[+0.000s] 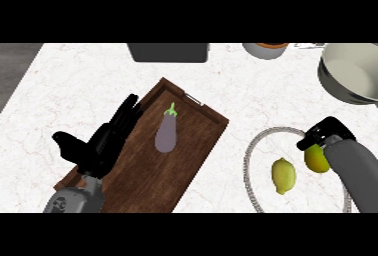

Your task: Pick the pear from the placemat and place it in the bowl

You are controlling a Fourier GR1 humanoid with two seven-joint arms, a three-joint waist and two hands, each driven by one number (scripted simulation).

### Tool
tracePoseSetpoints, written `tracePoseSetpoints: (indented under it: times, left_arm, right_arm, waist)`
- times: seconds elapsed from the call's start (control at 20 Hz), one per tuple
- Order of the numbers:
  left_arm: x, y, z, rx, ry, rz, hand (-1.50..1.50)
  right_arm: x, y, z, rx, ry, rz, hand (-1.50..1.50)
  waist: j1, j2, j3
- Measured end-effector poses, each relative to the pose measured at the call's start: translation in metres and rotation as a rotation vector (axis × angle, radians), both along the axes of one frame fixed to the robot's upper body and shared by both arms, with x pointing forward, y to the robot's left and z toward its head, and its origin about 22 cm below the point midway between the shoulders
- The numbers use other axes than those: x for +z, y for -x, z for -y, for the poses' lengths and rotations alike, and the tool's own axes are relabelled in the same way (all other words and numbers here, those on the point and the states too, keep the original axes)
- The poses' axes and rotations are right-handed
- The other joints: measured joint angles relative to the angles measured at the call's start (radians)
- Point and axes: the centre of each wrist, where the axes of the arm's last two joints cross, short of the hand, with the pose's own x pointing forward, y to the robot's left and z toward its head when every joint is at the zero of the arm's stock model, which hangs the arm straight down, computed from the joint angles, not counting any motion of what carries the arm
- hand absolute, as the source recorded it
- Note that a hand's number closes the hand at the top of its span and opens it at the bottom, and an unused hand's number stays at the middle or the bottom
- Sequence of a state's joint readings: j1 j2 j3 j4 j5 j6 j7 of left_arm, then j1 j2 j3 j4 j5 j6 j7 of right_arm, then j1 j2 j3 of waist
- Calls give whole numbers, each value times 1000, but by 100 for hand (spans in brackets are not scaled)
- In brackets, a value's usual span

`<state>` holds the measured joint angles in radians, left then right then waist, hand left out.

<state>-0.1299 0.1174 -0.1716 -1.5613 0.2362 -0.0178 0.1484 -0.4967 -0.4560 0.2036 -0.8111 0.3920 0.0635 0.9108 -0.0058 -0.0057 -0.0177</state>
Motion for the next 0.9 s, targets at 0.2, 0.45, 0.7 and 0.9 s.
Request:
tracePoseSetpoints:
  times: [0.2, 0.45, 0.7, 0.9]
  left_arm:
    - [-2, 0, 2, -7, 2, -10, 0]
    - [-3, 3, 0, -1, 8, -14, 0]
    - [-4, 6, -2, 15, 3, -16, 0]
    - [-4, 7, -7, 19, -2, -13, 0]
  right_arm:
    - [10, 2, -26, 394, 46, 106, 150]
    - [22, 15, -26, 772, 160, 248, 150]
    - [55, 32, -13, 882, 214, 430, 150]
    - [102, 44, -2, 890, 227, 571, 150]
  waist:
    - [9, -1, 10]
    - [3, -1, 16]
    - [-12, -2, 17]
    - [-20, -3, 17]
